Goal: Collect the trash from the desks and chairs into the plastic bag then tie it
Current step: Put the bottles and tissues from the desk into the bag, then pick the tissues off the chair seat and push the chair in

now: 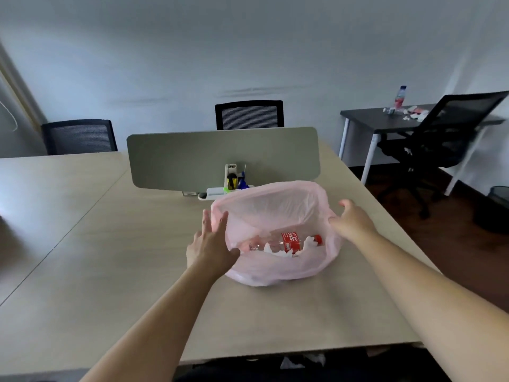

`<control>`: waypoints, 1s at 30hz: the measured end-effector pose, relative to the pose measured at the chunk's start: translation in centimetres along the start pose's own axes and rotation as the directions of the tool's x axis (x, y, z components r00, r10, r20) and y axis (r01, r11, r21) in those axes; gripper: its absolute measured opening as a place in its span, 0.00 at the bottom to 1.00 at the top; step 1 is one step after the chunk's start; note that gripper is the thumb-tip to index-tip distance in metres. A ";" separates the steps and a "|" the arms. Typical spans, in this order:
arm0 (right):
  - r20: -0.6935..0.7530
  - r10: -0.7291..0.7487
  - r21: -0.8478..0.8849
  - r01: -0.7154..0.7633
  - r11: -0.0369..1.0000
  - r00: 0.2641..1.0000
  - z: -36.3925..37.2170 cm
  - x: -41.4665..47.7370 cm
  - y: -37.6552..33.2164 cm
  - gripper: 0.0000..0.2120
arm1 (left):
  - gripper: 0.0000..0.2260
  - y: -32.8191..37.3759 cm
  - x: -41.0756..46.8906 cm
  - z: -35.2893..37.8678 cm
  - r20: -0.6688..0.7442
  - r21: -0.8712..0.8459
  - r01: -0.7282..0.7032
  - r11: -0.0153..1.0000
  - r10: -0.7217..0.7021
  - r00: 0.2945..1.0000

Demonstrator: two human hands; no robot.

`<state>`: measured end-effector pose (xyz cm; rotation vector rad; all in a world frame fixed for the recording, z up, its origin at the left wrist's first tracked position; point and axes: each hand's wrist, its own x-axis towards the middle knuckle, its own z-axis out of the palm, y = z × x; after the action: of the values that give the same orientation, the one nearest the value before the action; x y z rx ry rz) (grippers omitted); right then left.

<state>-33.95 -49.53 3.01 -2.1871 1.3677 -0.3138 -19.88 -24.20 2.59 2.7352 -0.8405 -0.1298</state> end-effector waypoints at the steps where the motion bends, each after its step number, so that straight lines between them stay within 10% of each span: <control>1: 0.006 -0.020 0.033 0.019 0.999 1.000 -0.6 -1.2 0.0 0.26 | 0.36 0.0 -0.9 -0.8 -0.008 0.023 -0.021 1.000 0.021 1.000; 9: 0.261 -0.133 0.135 0.101 0.986 0.956 -2.1 -15.3 2.5 0.15 | 0.25 -3.1 -12.2 -1.6 0.373 -0.289 -0.315 0.904 0.409 0.833; 15: 0.386 -0.091 0.106 0.054 0.993 0.918 -3.1 -23.8 8.1 0.29 | 0.42 -3.1 -18.6 0.1 0.630 -0.213 -0.435 0.875 0.463 0.623; 18: 0.356 -0.139 -0.210 0.224 0.952 0.924 -2.8 -27.0 10.2 0.40 | 0.32 -2.9 -20.8 1.4 0.449 -0.002 -0.525 0.851 0.470 0.760; 22: 0.224 -0.380 -0.536 0.439 0.721 0.897 -1.4 -28.7 11.9 0.27 | 0.12 -3.2 -23.2 3.8 0.040 0.198 -0.470 0.860 0.472 0.881; 30: 0.101 -0.614 -0.589 0.545 0.597 0.783 -1.6 -26.2 14.4 0.10 | 0.07 -0.1 -23.2 5.0 0.015 0.350 -0.336 0.875 0.354 0.935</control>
<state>-57.63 -31.76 -1.46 -3.1905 0.7939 -0.2634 -39.78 -12.23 -2.10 2.8243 -1.4431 0.1774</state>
